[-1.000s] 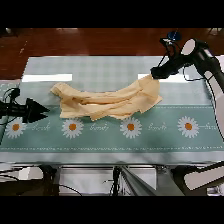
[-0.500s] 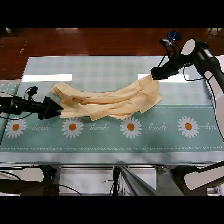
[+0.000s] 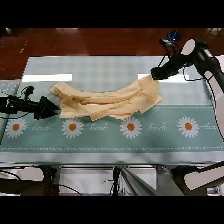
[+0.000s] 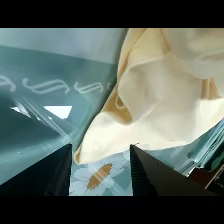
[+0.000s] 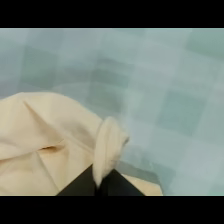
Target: Fold the shirts.
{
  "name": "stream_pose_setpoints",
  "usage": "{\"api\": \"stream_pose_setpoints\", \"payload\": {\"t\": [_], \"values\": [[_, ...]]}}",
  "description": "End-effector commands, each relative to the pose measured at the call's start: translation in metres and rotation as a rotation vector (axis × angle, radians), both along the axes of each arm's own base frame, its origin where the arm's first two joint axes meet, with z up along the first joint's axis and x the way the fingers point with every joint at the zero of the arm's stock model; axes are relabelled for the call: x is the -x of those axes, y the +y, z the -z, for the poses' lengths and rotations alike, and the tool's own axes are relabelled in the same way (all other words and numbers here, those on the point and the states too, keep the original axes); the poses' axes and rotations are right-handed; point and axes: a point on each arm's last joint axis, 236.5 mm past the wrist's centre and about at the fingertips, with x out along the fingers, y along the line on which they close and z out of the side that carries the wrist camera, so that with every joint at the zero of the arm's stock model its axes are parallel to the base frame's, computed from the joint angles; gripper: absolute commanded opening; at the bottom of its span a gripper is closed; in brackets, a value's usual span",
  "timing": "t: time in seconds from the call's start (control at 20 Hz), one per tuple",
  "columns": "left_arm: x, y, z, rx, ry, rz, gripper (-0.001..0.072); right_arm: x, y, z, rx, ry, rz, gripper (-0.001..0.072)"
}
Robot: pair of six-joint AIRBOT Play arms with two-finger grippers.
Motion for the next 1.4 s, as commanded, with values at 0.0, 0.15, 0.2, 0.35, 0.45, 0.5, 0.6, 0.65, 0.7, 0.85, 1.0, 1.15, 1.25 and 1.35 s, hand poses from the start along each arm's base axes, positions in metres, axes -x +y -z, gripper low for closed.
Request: {"api": "stream_pose_setpoints", "payload": {"t": [0.0, 0.15, 0.2, 0.35, 0.45, 0.5, 0.6, 0.65, 0.7, 0.85, 1.0, 1.15, 1.25, 1.35], "values": [[0.007, -0.008, 0.007, -0.041, 0.012, 0.072, 0.0402, 0.000, 0.000, 0.000, 0.000, 0.001, 0.000, 0.0032], [0.006, -0.031, 0.015, -0.050, 0.027, 0.124, 0.0402, 0.001, 0.000, 0.000, -0.001, 0.004, 0.002, 0.0031], [0.007, -0.044, 0.017, -0.037, 0.033, 0.150, 0.0402, 0.001, 0.000, 0.001, -0.001, 0.006, 0.001, 0.0032], [0.004, -0.078, 0.020, 0.015, 0.041, 0.187, 0.0394, 0.004, 0.000, 0.001, 0.000, 0.018, -0.002, 0.0032], [-0.003, -0.093, 0.018, 0.047, 0.021, 0.195, 0.0087, 0.006, 0.000, 0.002, 0.001, 0.026, -0.004, 0.0031], [-0.009, -0.097, 0.012, 0.064, -0.018, 0.205, 0.0053, 0.007, 0.000, 0.001, 0.002, 0.027, -0.006, 0.0031], [-0.020, -0.095, -0.004, 0.090, -0.052, 0.202, 0.0052, 0.007, -0.002, -0.005, 0.008, 0.014, -0.007, 0.0031], [-0.026, -0.093, -0.019, 0.096, -0.082, 0.216, 0.0052, 0.006, -0.002, -0.013, 0.008, -0.004, -0.010, 0.0031], [-0.034, -0.089, -0.036, 0.097, -0.123, 0.229, 0.0051, 0.006, -0.002, -0.024, 0.008, -0.029, -0.014, 0.0031], [-0.061, -0.068, -0.120, 0.043, -0.340, 0.256, 0.0051, 0.008, -0.014, -0.086, 0.029, -0.174, -0.003, 0.0031], [-0.071, -0.050, -0.238, -0.067, -0.639, 0.248, 0.0051, 0.021, -0.037, -0.183, 0.053, -0.415, 0.046, 0.0031], [-0.053, -0.043, -0.368, -0.245, -0.987, 0.222, 0.0052, 0.056, -0.060, -0.308, 0.038, -0.751, 0.145, 0.0031], [-0.027, -0.044, -0.447, -0.372, -1.203, 0.186, 0.0052, 0.098, -0.071, -0.387, 0.031, -0.970, 0.187, 0.0030], [0.004, -0.052, -0.514, -0.474, -1.401, 0.133, 0.0052, 0.148, -0.076, -0.454, -0.004, -1.143, 0.236, 0.0030]]}}
